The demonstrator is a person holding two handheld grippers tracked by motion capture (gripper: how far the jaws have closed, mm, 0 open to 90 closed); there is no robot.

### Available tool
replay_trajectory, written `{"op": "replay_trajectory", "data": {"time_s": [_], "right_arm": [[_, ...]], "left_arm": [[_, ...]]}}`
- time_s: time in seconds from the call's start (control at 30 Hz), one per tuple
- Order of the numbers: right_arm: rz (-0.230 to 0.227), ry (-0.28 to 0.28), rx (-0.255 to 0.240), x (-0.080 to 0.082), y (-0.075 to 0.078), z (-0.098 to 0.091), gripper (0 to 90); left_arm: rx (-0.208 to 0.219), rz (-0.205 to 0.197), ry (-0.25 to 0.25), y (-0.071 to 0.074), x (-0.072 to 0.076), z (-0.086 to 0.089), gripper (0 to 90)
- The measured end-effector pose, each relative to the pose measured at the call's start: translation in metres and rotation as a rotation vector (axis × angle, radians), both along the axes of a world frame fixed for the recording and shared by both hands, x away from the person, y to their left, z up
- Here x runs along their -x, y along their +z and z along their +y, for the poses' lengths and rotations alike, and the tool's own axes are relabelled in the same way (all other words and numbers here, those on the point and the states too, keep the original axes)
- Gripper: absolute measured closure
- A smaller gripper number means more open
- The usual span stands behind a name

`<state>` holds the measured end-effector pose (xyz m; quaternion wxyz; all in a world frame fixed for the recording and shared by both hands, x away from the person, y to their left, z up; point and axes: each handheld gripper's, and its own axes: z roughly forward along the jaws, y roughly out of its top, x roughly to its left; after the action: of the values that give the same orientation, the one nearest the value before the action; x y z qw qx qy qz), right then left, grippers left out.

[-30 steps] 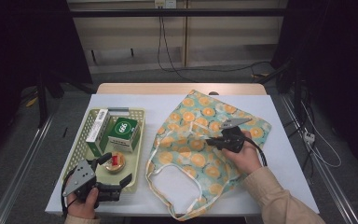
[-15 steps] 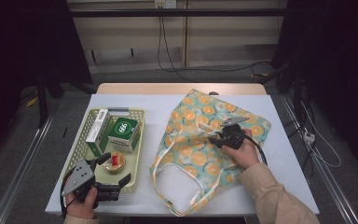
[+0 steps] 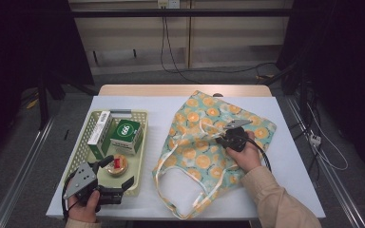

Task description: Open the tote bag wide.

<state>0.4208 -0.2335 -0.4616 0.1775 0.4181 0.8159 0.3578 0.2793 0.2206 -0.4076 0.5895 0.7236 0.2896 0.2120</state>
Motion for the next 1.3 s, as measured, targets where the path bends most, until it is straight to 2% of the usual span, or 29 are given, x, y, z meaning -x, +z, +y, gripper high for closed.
{"op": "replay_trajectory", "data": {"time_s": [0.17,0.23,0.4,0.6,0.73,0.83,0.97,1.3], "right_arm": [[0.024,-0.006,0.021,-0.002,0.004,0.003,89.8],[0.03,-0.002,0.005,-0.003,0.009,0.002,89.9],[0.01,-0.028,-0.072,-0.006,0.035,-0.007,89.9],[-0.028,-0.038,-0.074,-0.011,0.069,-0.014,89.9],[-0.044,-0.041,-0.088,-0.014,0.084,-0.014,89.8],[-0.045,-0.034,-0.092,-0.014,0.09,-0.012,89.7],[-0.033,0.004,-0.082,-0.011,0.093,-0.008,89.1],[-0.006,0.064,-0.1,0.0,0.102,-0.005,88.0]], "left_arm": [[0.012,0.007,-0.004,0.003,0.0,0.0,2.2],[0.019,0.01,-0.006,0.005,-0.001,0.0,2.2],[0.022,0.006,-0.009,0.013,-0.001,-0.001,2.2],[0.002,0.032,-0.043,0.021,-0.003,-0.005,2.2],[-0.002,0.042,-0.06,0.028,-0.006,-0.007,2.3],[0.001,0.05,-0.067,0.034,-0.009,-0.008,2.3],[-0.013,0.051,-0.073,0.039,-0.012,-0.008,2.3],[-0.019,0.064,-0.065,0.042,-0.021,-0.004,2.4]]}}
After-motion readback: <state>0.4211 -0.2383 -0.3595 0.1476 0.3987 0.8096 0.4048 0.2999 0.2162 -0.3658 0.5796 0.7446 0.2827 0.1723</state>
